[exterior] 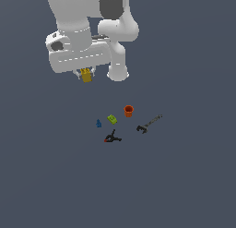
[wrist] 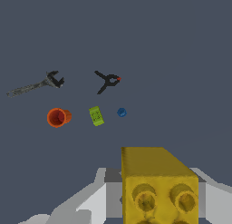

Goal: Pick up a designated object from a clutter of objects.

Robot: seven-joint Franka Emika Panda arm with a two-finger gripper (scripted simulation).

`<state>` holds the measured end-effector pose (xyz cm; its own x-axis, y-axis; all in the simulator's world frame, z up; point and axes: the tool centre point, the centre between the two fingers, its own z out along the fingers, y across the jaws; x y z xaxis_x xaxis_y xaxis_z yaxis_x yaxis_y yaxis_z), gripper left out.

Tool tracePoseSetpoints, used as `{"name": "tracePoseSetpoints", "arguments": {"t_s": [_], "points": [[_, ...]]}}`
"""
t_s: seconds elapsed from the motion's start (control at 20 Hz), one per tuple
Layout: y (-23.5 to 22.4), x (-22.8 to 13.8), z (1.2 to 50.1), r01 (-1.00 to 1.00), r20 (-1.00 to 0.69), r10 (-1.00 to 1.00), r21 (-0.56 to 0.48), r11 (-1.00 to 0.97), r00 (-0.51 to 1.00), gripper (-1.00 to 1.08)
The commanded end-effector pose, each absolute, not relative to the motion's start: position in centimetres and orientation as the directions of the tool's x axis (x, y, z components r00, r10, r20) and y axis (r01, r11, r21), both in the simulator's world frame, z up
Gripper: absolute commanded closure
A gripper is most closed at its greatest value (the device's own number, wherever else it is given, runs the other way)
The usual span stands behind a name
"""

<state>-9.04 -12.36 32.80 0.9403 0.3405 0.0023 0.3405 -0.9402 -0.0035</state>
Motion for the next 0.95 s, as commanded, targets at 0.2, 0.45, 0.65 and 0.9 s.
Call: {"name": "tracePoseSetpoints", "arguments": {"t_s": [0.2,0.45,0.65,0.9], "points": [[-16.1,-11.1,38.1,0.340,0.001,0.340,-0.003,-0.940,0.940,1.08],[-18.2,-12.1,40.9,0.340,0.001,0.340,-0.002,-0.940,0.940,1.08],[-19.2,-12.5,42.3,0.340,0.000,0.340,-0.001,-0.940,0.940,1.08],[-19.7,-12.7,42.9,0.341,0.000,0.341,0.000,-0.940,0.940,1.08]]}}
